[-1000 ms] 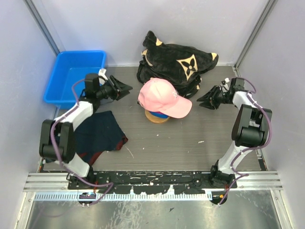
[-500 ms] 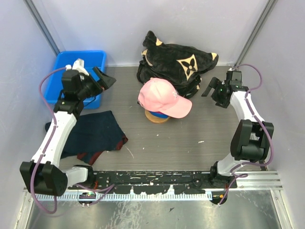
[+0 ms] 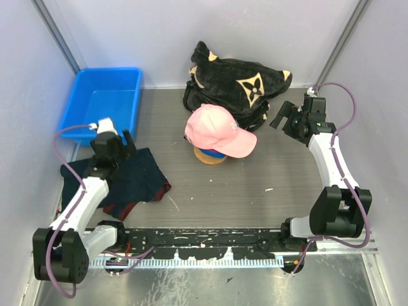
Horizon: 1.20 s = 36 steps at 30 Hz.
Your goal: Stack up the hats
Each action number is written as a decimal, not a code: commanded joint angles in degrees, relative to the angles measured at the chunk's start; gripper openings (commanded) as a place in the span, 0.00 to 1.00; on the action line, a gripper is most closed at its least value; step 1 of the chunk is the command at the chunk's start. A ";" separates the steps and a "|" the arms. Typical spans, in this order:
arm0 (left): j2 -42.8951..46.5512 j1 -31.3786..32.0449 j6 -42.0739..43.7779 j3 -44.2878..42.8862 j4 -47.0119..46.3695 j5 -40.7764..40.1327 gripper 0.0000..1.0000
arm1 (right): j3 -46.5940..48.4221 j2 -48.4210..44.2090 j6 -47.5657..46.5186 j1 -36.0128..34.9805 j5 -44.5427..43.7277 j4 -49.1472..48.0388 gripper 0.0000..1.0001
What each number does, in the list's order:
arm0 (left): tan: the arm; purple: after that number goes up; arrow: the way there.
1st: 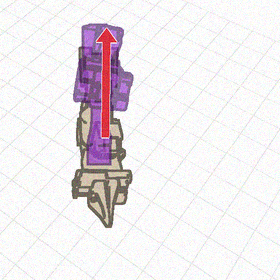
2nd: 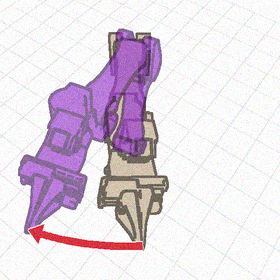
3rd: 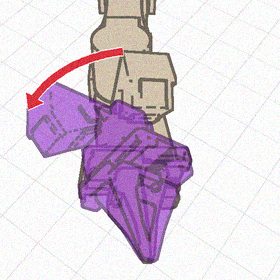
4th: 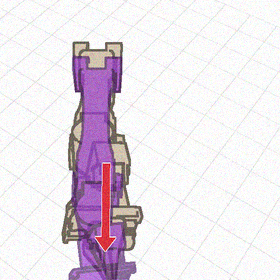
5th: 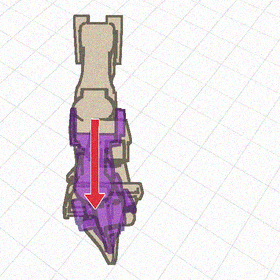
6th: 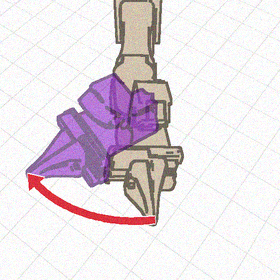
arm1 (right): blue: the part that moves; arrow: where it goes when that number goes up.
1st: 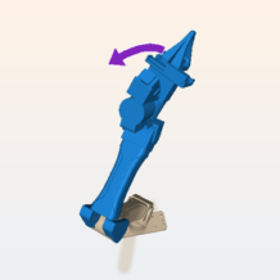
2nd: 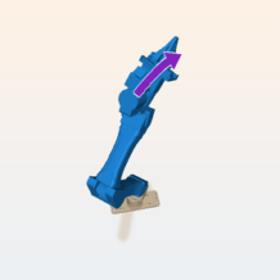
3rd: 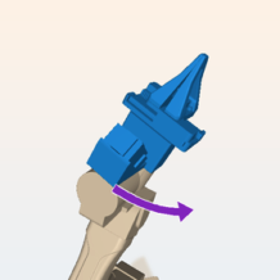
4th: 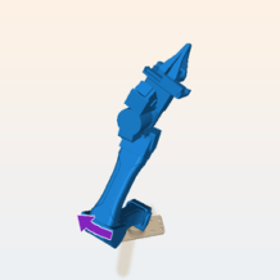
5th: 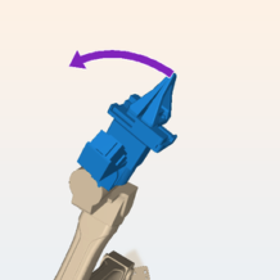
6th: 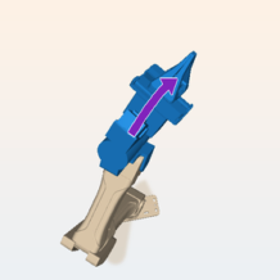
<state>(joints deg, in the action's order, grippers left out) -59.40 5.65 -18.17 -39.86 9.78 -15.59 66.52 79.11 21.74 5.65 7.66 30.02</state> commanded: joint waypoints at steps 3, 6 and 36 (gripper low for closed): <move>-4.50 -0.03 15.40 23.24 -51.18 -2.27 0.98 | -0.47 -1.73 -0.98 -1.01 0.35 -2.29 1.00; -12.33 -0.03 15.87 24.13 -57.39 -2.79 0.98 | -0.93 -1.96 -1.72 -1.08 -1.15 -2.21 1.00; -29.24 -2.31 16.59 21.62 -67.85 8.73 0.98 | -52.75 8.42 -23.98 -7.33 -10.49 -95.87 1.00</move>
<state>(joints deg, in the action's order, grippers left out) -89.01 3.70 -1.61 -16.91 -58.67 -6.28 7.86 87.13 0.99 -0.14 0.47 -59.55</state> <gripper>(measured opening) 0.978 0.996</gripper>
